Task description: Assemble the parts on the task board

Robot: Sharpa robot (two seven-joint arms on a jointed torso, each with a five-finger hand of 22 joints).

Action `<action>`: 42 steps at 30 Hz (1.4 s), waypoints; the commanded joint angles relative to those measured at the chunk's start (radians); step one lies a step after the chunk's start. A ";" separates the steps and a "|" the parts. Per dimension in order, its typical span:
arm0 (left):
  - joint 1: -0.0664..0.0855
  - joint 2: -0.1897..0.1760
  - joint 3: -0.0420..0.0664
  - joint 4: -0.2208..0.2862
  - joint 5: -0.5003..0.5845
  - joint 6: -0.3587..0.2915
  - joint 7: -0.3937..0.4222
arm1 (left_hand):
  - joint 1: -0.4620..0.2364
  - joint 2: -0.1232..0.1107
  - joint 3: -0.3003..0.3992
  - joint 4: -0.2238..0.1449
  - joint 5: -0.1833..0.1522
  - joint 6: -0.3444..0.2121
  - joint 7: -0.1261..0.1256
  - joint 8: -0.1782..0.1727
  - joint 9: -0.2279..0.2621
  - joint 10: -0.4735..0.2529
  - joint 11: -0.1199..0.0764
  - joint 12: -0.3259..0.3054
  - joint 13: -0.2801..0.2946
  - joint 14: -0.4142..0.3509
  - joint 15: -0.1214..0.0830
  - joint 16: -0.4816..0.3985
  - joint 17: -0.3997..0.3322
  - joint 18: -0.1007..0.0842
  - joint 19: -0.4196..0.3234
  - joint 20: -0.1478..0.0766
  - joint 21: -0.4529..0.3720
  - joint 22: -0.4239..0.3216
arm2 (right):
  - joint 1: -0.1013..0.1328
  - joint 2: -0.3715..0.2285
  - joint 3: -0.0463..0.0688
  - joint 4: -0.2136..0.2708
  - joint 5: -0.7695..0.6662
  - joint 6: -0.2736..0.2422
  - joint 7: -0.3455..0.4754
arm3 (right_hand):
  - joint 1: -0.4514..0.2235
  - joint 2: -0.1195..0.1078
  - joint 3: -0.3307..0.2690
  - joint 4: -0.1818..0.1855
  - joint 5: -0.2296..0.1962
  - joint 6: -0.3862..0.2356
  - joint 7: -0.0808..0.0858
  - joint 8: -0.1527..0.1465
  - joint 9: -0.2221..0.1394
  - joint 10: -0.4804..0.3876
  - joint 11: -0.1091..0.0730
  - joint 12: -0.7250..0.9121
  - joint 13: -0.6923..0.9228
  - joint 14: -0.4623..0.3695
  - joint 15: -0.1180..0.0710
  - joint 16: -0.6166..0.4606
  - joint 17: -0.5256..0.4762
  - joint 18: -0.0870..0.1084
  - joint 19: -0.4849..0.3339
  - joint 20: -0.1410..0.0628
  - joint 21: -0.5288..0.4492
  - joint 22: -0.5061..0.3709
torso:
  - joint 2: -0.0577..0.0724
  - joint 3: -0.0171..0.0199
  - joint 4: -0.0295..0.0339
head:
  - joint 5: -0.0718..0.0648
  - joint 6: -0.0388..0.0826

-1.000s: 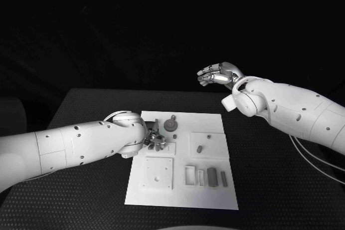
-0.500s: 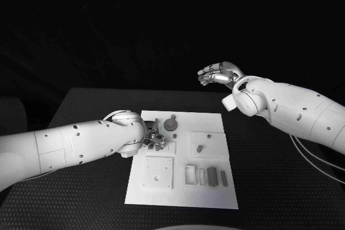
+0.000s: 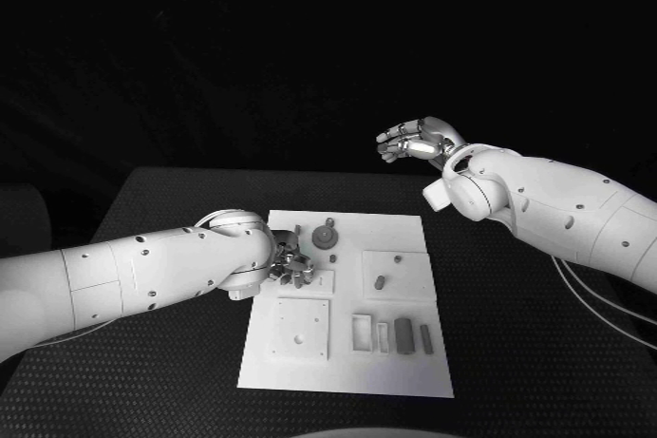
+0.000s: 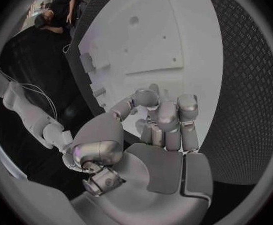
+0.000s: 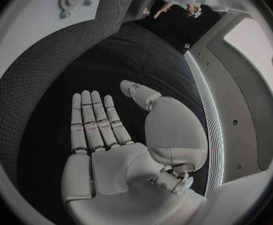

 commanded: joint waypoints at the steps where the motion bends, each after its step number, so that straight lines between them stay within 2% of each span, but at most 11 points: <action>1: -0.007 -0.003 -0.007 -0.008 0.019 0.046 -0.028 | 0.008 0.017 0.019 0.000 0.004 0.168 -0.083 0.003 0.000 -0.005 -0.014 0.007 -0.001 0.002 -0.045 0.003 -0.001 0.022 -0.005 -0.096 0.007 0.009 | -0.001 0.001 0.000 -0.001 0.000 0.014 0.009 | 0.001 0.012 -0.001 -0.006 0.005 -0.008 0.037 0.005 -0.001 0.005 -0.002 -0.006 0.000 -0.001 0.006 -0.006 -0.001 -0.012 -0.008 0.001 -0.006 0.001 | 0.000 -0.0009 0.0002 | 0.000 0.000; 15: -0.007 0.011 -0.007 -0.023 0.031 0.044 -0.025 | 0.007 0.016 0.019 -0.001 0.006 0.168 -0.084 0.005 0.001 -0.005 -0.015 0.011 -0.002 0.002 -0.046 0.006 -0.002 0.022 -0.005 -0.096 0.007 0.008 | -0.003 0.003 0.000 -0.003 0.000 0.017 0.009 | 0.001 0.013 -0.002 -0.007 0.005 -0.008 0.037 0.005 -0.002 0.006 -0.002 -0.007 0.000 -0.001 0.006 -0.006 -0.002 -0.012 -0.009 0.002 -0.007 0.002 | 0.001 -0.0012 0.0003 | -0.001 -0.001; 20: -0.007 0.024 -0.007 -0.035 0.029 0.055 -0.033 | 0.004 0.019 0.018 0.003 0.003 0.168 -0.084 0.006 0.001 -0.006 -0.015 0.014 -0.002 0.001 -0.046 0.007 -0.003 0.022 -0.004 -0.095 0.008 0.008 | -0.003 0.002 0.000 -0.003 0.000 0.017 0.009 | 0.001 0.013 -0.002 -0.007 0.005 -0.008 0.037 0.005 -0.002 0.006 -0.002 -0.007 0.000 -0.001 0.006 -0.006 -0.002 -0.012 -0.009 0.002 -0.007 0.002 | 0.000 0.0002 0.0012 | 0.000 -0.002; 25: -0.006 0.038 -0.007 -0.046 0.030 0.079 -0.044 | 0.000 0.019 0.015 0.008 0.000 0.167 -0.083 0.006 0.001 -0.007 -0.014 0.016 -0.004 0.000 -0.046 0.007 -0.005 0.022 -0.005 -0.095 0.007 0.007 | -0.003 0.002 0.000 -0.002 0.000 0.017 0.008 | 0.000 0.013 -0.002 -0.007 0.005 -0.008 0.037 0.005 -0.002 0.006 -0.002 -0.008 0.000 -0.001 0.006 -0.006 -0.003 -0.012 -0.009 0.002 -0.008 0.003 | 0.000 0.0000 0.0004 | 0.004 -0.001; 33: -0.006 0.046 -0.007 -0.048 0.010 0.085 -0.048 | -0.020 0.021 0.005 0.026 -0.028 0.164 -0.082 0.008 0.000 -0.011 -0.013 0.022 -0.011 -0.005 -0.045 0.008 -0.011 0.021 -0.008 -0.094 0.004 0.004 | -0.003 0.002 0.000 -0.002 0.000 0.018 0.008 | 0.001 0.013 -0.002 -0.008 0.005 -0.008 0.037 0.005 -0.003 0.006 -0.002 -0.008 0.000 -0.001 0.006 -0.006 -0.003 -0.012 -0.009 0.002 -0.008 0.003 | 0.000 -0.0004 -0.0005 | 0.004 0.001; 37: -0.006 0.050 -0.007 -0.047 0.006 0.088 -0.048 | -0.027 0.023 0.003 0.042 -0.060 0.163 -0.082 0.010 -0.001 -0.013 -0.013 0.026 -0.016 -0.006 -0.045 0.010 -0.015 0.022 -0.009 -0.094 0.003 0.003 | -0.003 0.002 0.000 -0.002 0.000 0.018 0.008 | 0.001 0.013 -0.001 -0.009 0.005 -0.008 0.036 0.005 -0.003 0.007 -0.002 -0.009 0.000 -0.002 0.006 -0.006 -0.003 -0.012 -0.009 0.002 -0.009 0.003 | 0.000 -0.0004 0.0001 | 0.004 0.001; 42: -0.006 0.060 -0.007 -0.046 -0.031 0.094 -0.045 | -0.027 0.024 0.004 0.044 -0.063 0.163 -0.082 0.010 -0.001 -0.014 -0.014 0.027 -0.017 -0.006 -0.045 0.011 -0.016 0.023 -0.010 -0.094 0.003 0.003 | -0.003 0.002 0.000 -0.003 0.000 0.018 0.008 | 0.001 0.013 -0.001 -0.009 0.005 -0.008 0.037 0.005 -0.003 0.007 -0.002 -0.009 0.000 -0.002 0.006 -0.006 -0.003 -0.012 -0.009 0.002 -0.009 0.003 | 0.000 -0.0007 0.0004 | 0.003 0.000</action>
